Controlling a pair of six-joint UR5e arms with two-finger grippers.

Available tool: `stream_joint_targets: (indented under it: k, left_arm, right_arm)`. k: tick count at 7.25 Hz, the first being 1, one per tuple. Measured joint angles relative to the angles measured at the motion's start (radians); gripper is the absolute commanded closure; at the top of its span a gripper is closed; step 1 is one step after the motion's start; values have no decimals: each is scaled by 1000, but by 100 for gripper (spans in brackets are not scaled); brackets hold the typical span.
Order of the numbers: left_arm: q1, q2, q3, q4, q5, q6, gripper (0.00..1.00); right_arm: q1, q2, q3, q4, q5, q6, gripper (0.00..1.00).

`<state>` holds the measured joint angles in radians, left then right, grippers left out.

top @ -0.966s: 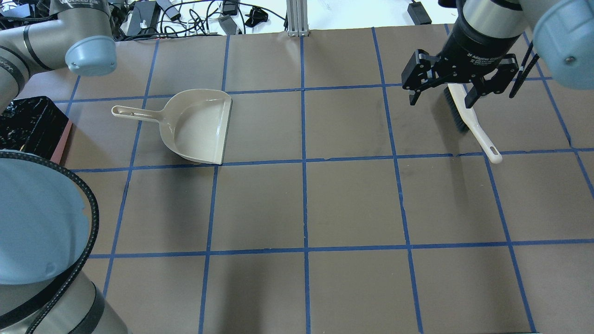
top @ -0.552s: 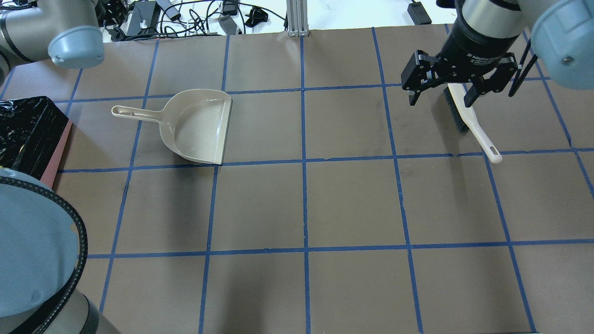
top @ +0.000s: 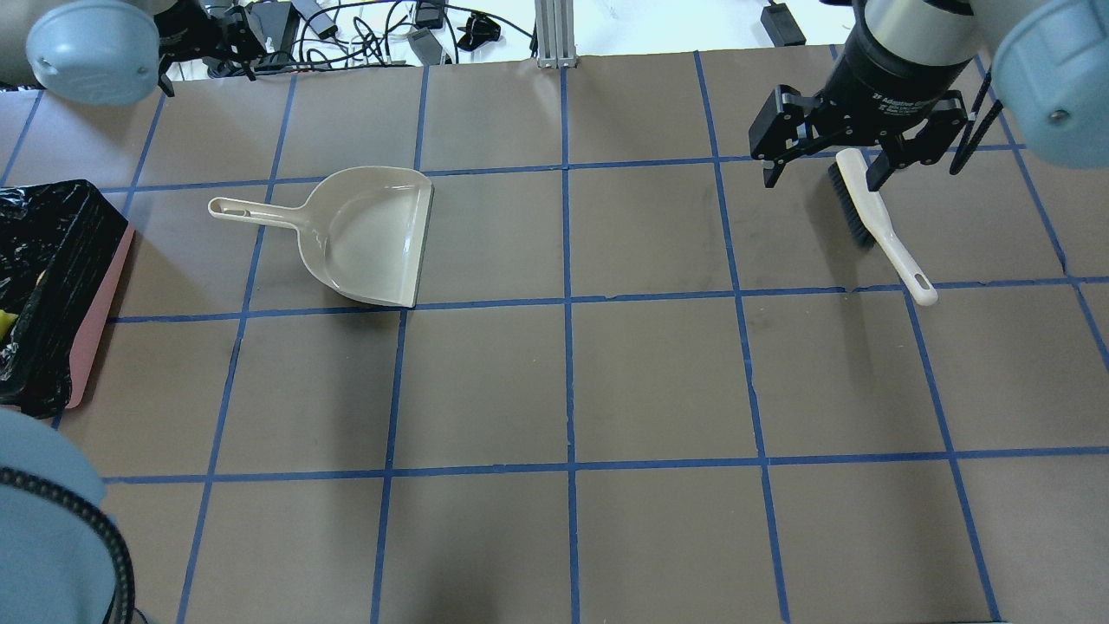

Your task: Sweep and dump trash into bin

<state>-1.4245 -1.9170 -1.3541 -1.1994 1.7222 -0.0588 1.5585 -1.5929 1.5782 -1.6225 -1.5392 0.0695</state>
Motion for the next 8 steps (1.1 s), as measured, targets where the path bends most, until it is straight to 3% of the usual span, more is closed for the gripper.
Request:
stream_joint_targets:
  k: [3, 5, 8]
  left_arm:
    - [-42, 78, -21, -221, -62, 238, 0]
    - [-101, 117, -51, -260, -132, 265, 0]
    - [-169, 168, -75, -301, -136, 258, 0]
  right_arm:
    - [0, -3, 12, -11, 1, 0, 0]
    - [0, -2, 12, -11, 1, 0, 0]
    - [0, 1, 13, -11, 1, -1, 0]
